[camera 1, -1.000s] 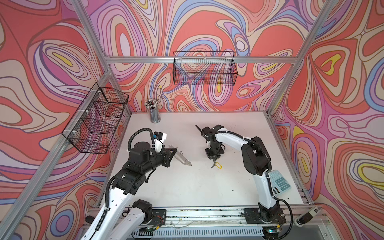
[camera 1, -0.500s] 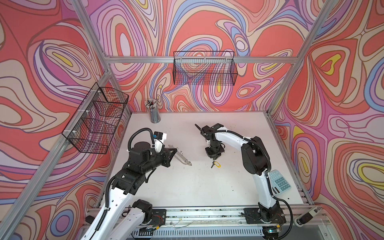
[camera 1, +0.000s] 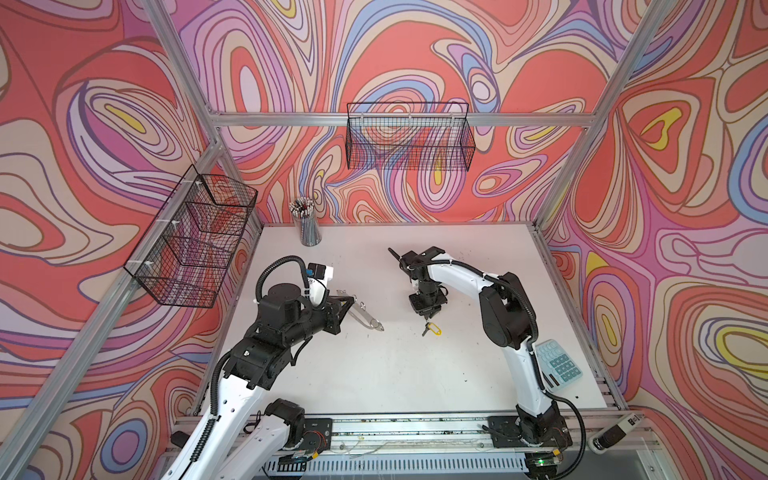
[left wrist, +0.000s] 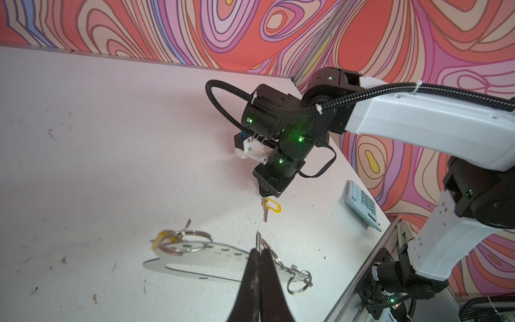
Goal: Put the keys on the keyring
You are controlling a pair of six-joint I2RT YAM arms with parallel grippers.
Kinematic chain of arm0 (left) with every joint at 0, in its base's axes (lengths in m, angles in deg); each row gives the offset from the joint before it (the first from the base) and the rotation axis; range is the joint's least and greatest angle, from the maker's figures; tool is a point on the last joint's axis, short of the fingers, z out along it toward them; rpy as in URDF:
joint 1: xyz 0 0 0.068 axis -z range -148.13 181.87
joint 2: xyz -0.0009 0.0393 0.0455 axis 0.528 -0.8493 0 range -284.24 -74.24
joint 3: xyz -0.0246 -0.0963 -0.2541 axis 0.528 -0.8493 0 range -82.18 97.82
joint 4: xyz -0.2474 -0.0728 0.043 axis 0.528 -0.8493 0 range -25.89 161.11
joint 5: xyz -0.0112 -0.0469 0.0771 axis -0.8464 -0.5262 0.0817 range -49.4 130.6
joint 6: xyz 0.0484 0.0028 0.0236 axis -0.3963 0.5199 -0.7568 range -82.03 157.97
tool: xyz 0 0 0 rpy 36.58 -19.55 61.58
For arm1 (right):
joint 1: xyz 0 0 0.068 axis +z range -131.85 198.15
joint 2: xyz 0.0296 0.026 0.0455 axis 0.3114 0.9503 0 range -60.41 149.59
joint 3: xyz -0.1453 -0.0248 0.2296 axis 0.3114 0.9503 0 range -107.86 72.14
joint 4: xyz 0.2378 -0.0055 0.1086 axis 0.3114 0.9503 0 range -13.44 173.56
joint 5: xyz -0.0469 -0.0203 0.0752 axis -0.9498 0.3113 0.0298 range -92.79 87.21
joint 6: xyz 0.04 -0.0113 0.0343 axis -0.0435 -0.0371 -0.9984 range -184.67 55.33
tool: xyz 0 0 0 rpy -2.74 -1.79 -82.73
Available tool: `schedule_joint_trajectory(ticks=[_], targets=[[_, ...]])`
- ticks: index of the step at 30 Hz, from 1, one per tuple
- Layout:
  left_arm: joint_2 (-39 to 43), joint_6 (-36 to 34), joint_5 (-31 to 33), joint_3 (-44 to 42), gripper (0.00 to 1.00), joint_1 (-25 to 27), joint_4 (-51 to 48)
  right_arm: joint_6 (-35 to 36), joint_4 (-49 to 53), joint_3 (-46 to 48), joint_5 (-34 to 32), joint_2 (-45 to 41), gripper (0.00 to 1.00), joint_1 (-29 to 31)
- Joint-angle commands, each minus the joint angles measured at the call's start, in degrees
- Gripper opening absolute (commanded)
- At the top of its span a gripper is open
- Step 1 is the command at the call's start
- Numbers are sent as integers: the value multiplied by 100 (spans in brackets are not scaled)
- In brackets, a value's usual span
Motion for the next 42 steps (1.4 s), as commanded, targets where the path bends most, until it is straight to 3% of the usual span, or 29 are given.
schedule_joint_trajectory(ticks=[1,8,20,29,35,42], targets=[[38,15,-58,-60,0,-45,203,78,89,-17,70,108,14,64],[38,19,-58,-59,0,-45,209,81,102,-28,34,124,4,61],[47,28,-57,-62,0,-45,202,99,105,119,27,6,11,61],[55,28,-58,-65,0,-43,201,96,102,89,4,28,0,61],[43,26,-49,-57,0,-40,205,105,69,161,62,8,0,66],[47,17,28,-66,0,-41,183,-301,-1080,808,-197,-725,0,110]])
